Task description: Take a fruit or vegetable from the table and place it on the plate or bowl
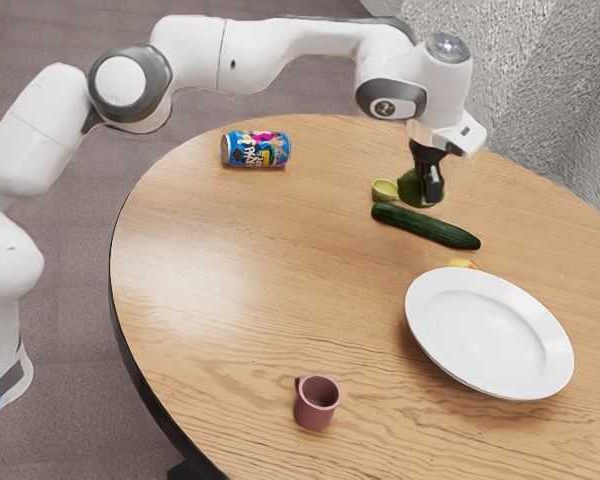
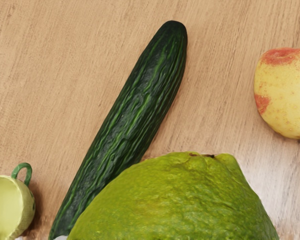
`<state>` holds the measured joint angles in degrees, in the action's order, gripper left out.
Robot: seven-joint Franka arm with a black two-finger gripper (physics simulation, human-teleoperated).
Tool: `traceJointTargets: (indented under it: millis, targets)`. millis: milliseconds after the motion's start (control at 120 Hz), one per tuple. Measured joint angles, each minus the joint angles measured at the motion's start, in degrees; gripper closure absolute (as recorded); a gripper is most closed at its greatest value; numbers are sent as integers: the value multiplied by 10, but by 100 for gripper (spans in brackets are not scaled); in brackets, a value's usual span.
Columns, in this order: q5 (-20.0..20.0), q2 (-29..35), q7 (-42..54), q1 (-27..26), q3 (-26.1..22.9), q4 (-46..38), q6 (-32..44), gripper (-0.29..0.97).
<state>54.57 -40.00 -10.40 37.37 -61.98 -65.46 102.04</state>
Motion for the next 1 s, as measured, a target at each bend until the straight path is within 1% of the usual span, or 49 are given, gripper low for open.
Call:
traceJointTargets:
  millis: [58, 117, 150, 217, 300, 358, 400, 467, 533, 592, 667, 758, 1000]
  targets:
    - [-41, 48, -1, -48, 78, 3, -19, 37]
    - [-68, 76, -1, -87, 115, 5, -33, 37]
    - [-78, 87, -1, -104, 123, 5, -39, 36]
    - [-92, 95, 1, -132, 124, 5, -49, 35]
    - [-100, 98, 5, -169, 124, 6, -57, 35]
    - [-103, 95, 9, -181, 117, 6, -59, 35]
    - [-95, 86, 12, -182, 97, 6, -60, 35]
    - [-70, 56, 16, -176, 47, 6, -62, 35]
    - [-29, 17, 20, -157, -21, 6, -62, 35]
    - [-1, 1, 24, -151, -48, 5, -54, 35]
    - [21, -5, 28, -150, -58, 5, -41, 37]
    - [34, -10, 33, -155, -60, 1, -27, 36]
    - [36, -14, 42, -172, -54, -10, -3, 35]
